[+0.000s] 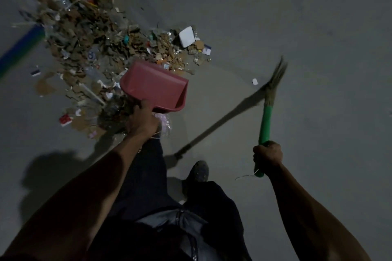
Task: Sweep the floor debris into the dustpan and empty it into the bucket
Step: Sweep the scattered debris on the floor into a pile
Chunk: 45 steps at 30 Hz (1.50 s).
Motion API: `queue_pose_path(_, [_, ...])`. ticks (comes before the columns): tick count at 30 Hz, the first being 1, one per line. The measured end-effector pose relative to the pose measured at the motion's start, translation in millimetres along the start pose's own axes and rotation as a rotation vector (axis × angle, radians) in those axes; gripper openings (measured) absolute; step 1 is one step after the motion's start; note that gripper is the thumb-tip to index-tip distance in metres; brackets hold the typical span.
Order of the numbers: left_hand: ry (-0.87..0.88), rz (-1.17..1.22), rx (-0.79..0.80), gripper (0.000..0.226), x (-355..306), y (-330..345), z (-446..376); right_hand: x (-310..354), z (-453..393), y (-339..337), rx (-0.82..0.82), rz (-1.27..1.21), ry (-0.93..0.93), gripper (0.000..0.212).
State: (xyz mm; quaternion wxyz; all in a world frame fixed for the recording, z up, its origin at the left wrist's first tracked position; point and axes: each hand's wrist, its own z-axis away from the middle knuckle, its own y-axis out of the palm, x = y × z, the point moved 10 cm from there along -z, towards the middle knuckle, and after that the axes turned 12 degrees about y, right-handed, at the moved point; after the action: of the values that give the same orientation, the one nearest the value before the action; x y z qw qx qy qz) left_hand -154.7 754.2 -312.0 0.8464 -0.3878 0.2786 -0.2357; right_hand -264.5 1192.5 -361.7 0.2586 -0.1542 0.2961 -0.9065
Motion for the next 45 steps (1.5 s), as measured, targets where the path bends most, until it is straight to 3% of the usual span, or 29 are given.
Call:
queue_pose_path(4, [0.001,-0.022,0.021,0.037,41,-8,-40,38,-9,40,0.014,0.144,0.005,0.028])
queue_pose_path(15, [0.041,-0.068,0.094,0.040,158,-80,-172,239,86,243,0.035,0.691,-0.317,0.042])
queue_pose_path(23, [0.005,-0.076,0.113,0.045,226,-120,-226,346,173,392,0.135,0.780,-0.545,0.041])
queue_pose_path(29, [-0.009,-0.094,0.108,0.047,268,-133,-240,408,217,463,0.201,0.766,-0.650,0.040])
queue_pose_path(34, [-0.016,-0.075,0.097,0.045,284,-143,-238,418,258,471,0.202,0.697,-0.739,0.039])
queue_pose_path(39, [0.001,-0.074,0.091,0.045,294,-160,-219,377,302,452,0.167,0.648,-0.792,0.035])
queue_pose_path(45, [0.053,-0.046,0.098,0.045,322,-176,-182,304,348,429,0.127,0.588,-0.645,0.037])
